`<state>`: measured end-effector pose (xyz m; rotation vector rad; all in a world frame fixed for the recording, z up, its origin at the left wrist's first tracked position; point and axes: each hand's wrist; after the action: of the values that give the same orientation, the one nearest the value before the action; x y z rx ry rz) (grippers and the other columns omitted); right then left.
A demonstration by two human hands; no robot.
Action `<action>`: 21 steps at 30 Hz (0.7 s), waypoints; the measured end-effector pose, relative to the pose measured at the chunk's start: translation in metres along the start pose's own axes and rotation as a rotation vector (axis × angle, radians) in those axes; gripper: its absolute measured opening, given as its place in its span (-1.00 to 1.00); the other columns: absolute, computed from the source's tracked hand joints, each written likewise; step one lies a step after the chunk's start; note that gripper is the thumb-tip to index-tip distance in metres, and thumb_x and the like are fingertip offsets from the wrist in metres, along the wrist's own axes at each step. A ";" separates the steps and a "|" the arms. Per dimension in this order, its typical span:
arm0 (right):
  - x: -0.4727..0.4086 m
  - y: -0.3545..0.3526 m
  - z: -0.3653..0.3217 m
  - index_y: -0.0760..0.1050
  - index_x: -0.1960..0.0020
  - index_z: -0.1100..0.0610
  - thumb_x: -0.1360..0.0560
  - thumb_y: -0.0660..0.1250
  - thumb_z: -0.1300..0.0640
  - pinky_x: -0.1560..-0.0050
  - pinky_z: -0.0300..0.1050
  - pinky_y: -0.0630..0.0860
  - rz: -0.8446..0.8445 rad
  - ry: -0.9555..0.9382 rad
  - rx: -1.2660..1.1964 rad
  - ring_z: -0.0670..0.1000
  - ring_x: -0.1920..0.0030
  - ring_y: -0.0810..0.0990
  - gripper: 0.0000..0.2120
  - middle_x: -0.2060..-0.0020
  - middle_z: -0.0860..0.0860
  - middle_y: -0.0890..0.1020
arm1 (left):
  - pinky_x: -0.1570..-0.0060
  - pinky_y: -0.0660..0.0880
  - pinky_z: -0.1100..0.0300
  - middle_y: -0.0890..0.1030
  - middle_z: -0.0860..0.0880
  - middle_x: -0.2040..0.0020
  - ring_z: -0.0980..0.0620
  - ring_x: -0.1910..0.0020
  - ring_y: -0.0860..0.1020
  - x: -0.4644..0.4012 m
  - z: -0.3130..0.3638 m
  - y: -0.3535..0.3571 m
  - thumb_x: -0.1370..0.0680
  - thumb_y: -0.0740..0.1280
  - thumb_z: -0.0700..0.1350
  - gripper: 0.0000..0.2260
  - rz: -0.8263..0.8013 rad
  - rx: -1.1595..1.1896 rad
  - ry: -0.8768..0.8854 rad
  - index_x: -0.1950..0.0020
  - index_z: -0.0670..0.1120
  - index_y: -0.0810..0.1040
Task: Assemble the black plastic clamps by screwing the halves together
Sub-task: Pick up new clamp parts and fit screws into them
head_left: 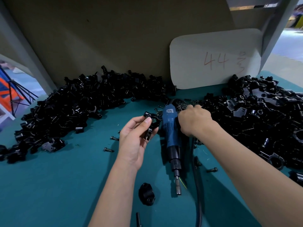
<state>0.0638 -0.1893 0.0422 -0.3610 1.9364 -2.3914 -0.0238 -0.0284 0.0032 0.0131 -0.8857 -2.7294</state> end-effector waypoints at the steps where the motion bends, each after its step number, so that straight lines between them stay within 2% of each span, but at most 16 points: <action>1: 0.001 -0.001 0.001 0.48 -0.33 0.18 -0.61 0.31 0.17 -0.09 0.07 0.49 -0.018 -0.002 0.017 0.23 -0.34 0.41 -0.70 -0.29 0.17 0.46 | 0.07 0.66 0.15 0.69 -0.12 0.06 -0.01 0.10 0.69 0.000 0.000 0.000 -0.36 0.53 -0.18 -0.93 0.004 0.003 -0.003 0.18 -0.10 0.72; 3: 0.003 -0.005 0.006 0.50 -0.23 0.18 -0.62 0.31 0.17 -0.18 0.08 0.53 -0.014 -0.037 -0.004 0.22 -0.31 0.43 -0.80 -0.22 0.16 0.49 | 0.08 0.66 0.15 0.69 -0.15 0.04 -0.02 0.09 0.69 0.000 0.000 0.000 -0.36 0.53 -0.19 -0.88 0.010 0.010 -0.007 0.13 -0.14 0.71; 4: 0.004 -0.007 0.009 0.50 -0.11 0.18 -0.62 0.29 0.17 -0.23 0.09 0.54 0.006 -0.044 -0.030 0.21 -0.28 0.44 -0.90 -0.14 0.15 0.50 | 0.08 0.66 0.16 0.69 -0.16 0.03 -0.02 0.09 0.69 -0.001 0.000 0.000 -0.36 0.52 -0.19 -0.86 0.010 0.011 -0.007 0.11 -0.15 0.70; 5: 0.005 -0.008 0.015 0.45 0.04 0.18 -0.63 0.27 0.18 -0.24 0.10 0.54 0.046 -0.043 -0.081 0.20 -0.21 0.46 -0.91 -0.03 0.14 0.49 | 0.07 0.66 0.16 0.69 -0.16 0.03 -0.03 0.09 0.70 -0.001 0.000 0.000 -0.36 0.52 -0.19 -0.84 0.007 0.013 -0.007 0.08 -0.17 0.69; 6: 0.006 -0.009 0.021 0.41 0.15 0.19 -0.63 0.26 0.19 -0.18 0.08 0.56 0.101 -0.028 -0.150 0.18 -0.09 0.51 -0.82 0.09 0.14 0.50 | 0.07 0.66 0.16 0.69 -0.16 0.02 -0.03 0.09 0.70 -0.001 0.000 0.000 -0.36 0.52 -0.19 -0.82 0.003 0.015 -0.008 0.07 -0.17 0.69; 7: 0.006 -0.011 0.026 0.42 0.21 0.23 -0.64 0.25 0.20 -0.04 0.05 0.59 0.159 -0.006 -0.281 0.16 0.07 0.54 -0.75 0.19 0.16 0.54 | 0.07 0.66 0.15 0.69 -0.16 0.02 -0.03 0.08 0.70 -0.002 0.000 0.000 -0.36 0.53 -0.19 -0.81 0.000 0.017 -0.007 0.05 -0.18 0.68; 9: 0.011 -0.013 0.033 0.52 0.14 0.30 -0.66 0.24 0.24 0.28 -0.04 0.55 0.238 0.032 -0.811 0.10 0.29 0.54 -0.76 0.26 0.21 0.64 | 0.04 0.65 0.15 0.69 -0.17 0.00 -0.04 0.07 0.70 -0.002 0.000 0.000 -0.37 0.53 -0.18 -0.79 -0.007 0.008 -0.001 0.03 -0.18 0.67; 11: 0.020 -0.016 0.033 0.55 0.05 0.27 -0.68 0.25 0.27 0.34 -0.14 0.54 0.153 -0.027 -1.351 0.03 0.30 0.58 -0.83 0.27 0.12 0.70 | 0.03 0.65 0.14 0.70 -0.17 -0.01 -0.04 0.06 0.70 -0.002 -0.001 0.000 -0.38 0.53 -0.18 -0.79 -0.019 -0.010 0.004 0.03 -0.18 0.66; 12: 0.024 -0.016 0.031 0.56 0.03 0.26 -0.68 0.27 0.28 0.35 -0.19 0.53 0.059 -0.091 -1.514 -0.01 0.30 0.58 -0.86 0.29 0.08 0.69 | 0.02 0.65 0.14 0.70 -0.17 -0.01 -0.05 0.06 0.70 -0.002 -0.002 0.000 -0.37 0.53 -0.17 -0.79 -0.027 -0.019 0.006 0.02 -0.17 0.65; 15: 0.032 -0.009 0.019 0.65 0.00 0.28 -0.65 0.32 0.26 0.40 -0.30 0.44 -0.106 -0.258 -1.686 -0.09 0.33 0.51 -0.85 0.31 0.04 0.62 | 0.01 0.65 0.13 0.71 -0.16 -0.01 -0.05 0.05 0.70 -0.002 -0.003 0.000 -0.37 0.52 -0.16 -0.79 -0.057 -0.074 0.025 0.02 -0.15 0.66; 18: 0.034 0.003 0.009 0.69 0.02 0.24 -0.67 0.30 0.24 0.44 -0.32 0.35 -0.049 -0.312 -1.756 -0.09 0.34 0.46 -0.79 0.32 0.05 0.57 | -0.01 0.64 0.11 0.70 -0.14 0.01 -0.05 0.02 0.67 -0.002 -0.004 -0.001 -0.44 0.51 -0.23 -0.89 -0.102 -0.191 0.059 0.08 -0.07 0.72; 21: 0.036 0.009 0.006 0.64 0.05 0.20 -0.68 0.30 0.21 0.48 -0.32 0.29 -0.034 -0.346 -1.833 -0.07 0.38 0.42 -0.81 0.35 0.07 0.54 | -0.04 0.61 0.10 0.70 -0.10 0.06 -0.04 0.04 0.65 -0.004 -0.005 -0.002 -0.50 0.48 -0.34 -0.85 -0.118 -0.321 0.114 0.03 -0.10 0.70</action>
<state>0.0290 -0.2031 0.0398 -0.6604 3.0619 0.1584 -0.0204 -0.0286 -0.0027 0.1608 -0.4222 -2.9144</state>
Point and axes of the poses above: each hand's wrist, its own x-axis away from the middle knuckle, its own y-axis out of the palm, z = x × y
